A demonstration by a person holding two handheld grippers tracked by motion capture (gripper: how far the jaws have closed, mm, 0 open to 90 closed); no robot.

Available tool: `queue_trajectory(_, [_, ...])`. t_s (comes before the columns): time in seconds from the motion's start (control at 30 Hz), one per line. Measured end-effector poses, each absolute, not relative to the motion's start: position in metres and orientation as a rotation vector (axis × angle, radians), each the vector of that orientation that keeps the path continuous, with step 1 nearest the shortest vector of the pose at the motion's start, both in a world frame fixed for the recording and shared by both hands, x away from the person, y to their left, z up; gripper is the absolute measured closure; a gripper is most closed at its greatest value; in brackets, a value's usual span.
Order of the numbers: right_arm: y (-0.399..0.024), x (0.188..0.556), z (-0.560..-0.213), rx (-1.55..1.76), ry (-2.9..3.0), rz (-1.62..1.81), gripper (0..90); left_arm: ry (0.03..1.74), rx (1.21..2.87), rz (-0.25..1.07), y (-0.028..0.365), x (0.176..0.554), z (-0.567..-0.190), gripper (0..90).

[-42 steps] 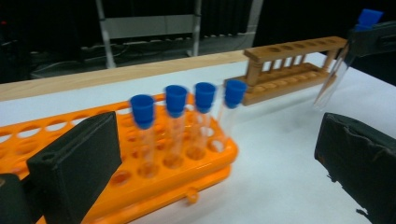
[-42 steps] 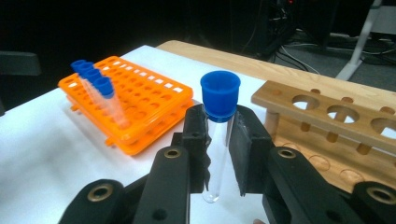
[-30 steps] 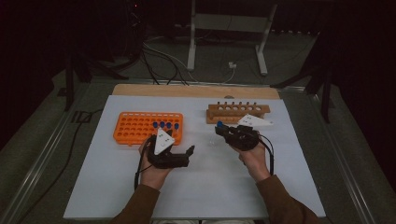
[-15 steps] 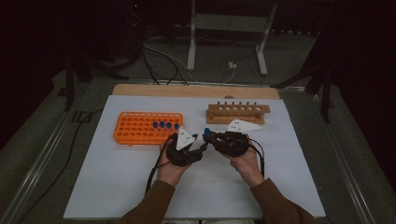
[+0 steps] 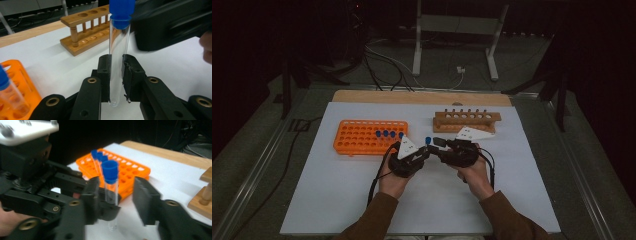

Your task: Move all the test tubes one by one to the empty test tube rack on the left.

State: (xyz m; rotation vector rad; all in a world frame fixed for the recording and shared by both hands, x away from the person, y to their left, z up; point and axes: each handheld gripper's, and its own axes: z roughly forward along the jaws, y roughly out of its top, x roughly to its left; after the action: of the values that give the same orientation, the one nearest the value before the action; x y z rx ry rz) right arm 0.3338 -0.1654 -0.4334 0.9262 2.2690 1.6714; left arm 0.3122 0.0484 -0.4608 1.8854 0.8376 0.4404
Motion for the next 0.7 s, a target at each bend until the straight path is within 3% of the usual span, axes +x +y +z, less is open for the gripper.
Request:
queue_trajectory(0.33, [-0.184,0.339,-0.429,1.012,2.211,1.628,23.7,0.879,1.828,0.431,0.073,0.312,-0.459,78.0])
queue_trajectory(0.7, [-0.207,0.345,-0.436,1.101,2.128,1.502,9.6,0.901,1.791,0.453,0.094,0.31,-0.452,78.1])
